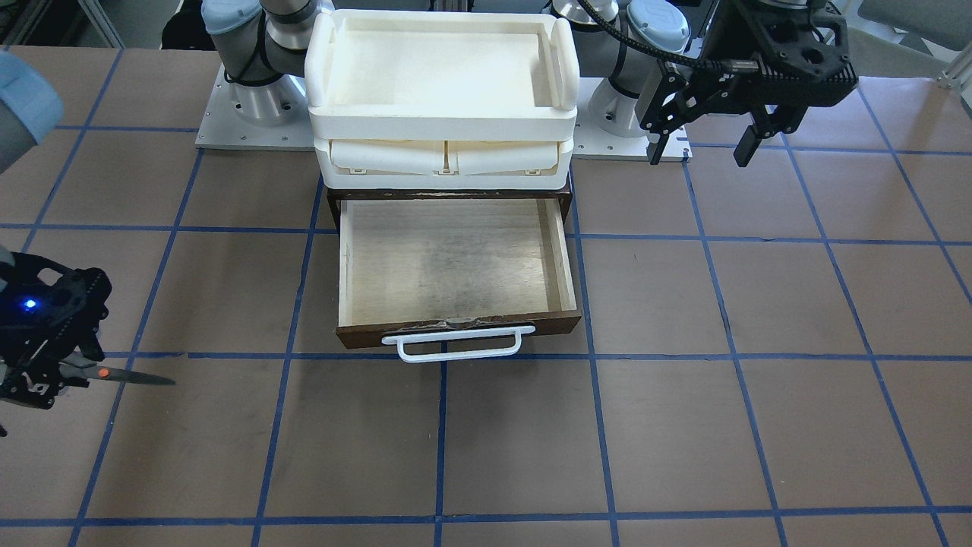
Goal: Put scissors in drawer and close it
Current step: 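Lift the scissors with the right gripper and carry them over the open drawer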
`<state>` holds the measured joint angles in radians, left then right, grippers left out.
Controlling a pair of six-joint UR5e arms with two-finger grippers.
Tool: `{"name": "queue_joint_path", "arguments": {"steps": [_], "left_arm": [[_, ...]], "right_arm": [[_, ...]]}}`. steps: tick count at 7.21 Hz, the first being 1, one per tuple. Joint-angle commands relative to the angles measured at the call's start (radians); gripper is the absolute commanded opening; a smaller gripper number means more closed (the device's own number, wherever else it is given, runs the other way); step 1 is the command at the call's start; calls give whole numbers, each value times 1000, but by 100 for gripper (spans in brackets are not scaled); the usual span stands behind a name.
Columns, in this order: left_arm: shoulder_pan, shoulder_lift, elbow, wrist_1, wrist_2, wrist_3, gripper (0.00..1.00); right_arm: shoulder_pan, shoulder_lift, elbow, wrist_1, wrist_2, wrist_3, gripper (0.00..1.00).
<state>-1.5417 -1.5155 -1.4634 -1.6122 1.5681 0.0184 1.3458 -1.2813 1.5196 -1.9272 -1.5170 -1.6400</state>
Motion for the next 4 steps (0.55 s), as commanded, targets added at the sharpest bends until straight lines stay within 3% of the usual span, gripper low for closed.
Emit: {"name": "queue_joint_path", "arguments": {"steps": [1,4], "left_arm": [[0,1,0,0,3,2,100],[0,1,0,0,4,2,100]], "right_arm": [[189,-62,-7,19,1,177,0],[395,-64,-4,34,-6,473,0]]}}
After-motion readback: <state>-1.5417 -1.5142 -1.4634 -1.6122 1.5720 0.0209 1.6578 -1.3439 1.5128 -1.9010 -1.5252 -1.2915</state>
